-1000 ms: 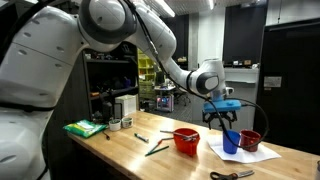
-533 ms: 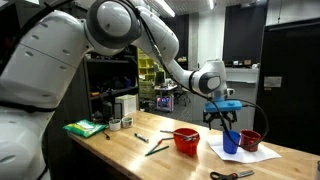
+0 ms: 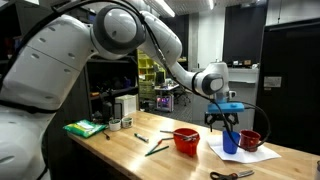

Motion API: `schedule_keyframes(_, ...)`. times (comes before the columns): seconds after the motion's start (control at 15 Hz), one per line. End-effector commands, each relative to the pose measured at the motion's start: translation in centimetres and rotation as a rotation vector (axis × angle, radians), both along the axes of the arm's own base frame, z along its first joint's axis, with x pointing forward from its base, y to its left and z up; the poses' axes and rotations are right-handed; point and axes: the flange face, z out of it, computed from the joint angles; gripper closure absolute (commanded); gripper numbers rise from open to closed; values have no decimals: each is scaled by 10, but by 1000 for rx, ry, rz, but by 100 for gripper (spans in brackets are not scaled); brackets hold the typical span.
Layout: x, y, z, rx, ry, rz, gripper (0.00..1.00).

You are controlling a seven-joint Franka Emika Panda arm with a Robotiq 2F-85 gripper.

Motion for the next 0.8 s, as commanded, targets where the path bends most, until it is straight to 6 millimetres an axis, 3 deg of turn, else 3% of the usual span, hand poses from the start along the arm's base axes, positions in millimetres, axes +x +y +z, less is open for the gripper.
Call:
schedule_keyframes(0.0, 7, -2, 0, 21, 12, 30, 0)
schedule_keyframes(0.73, 21, -13, -22, 48, 63, 42, 0)
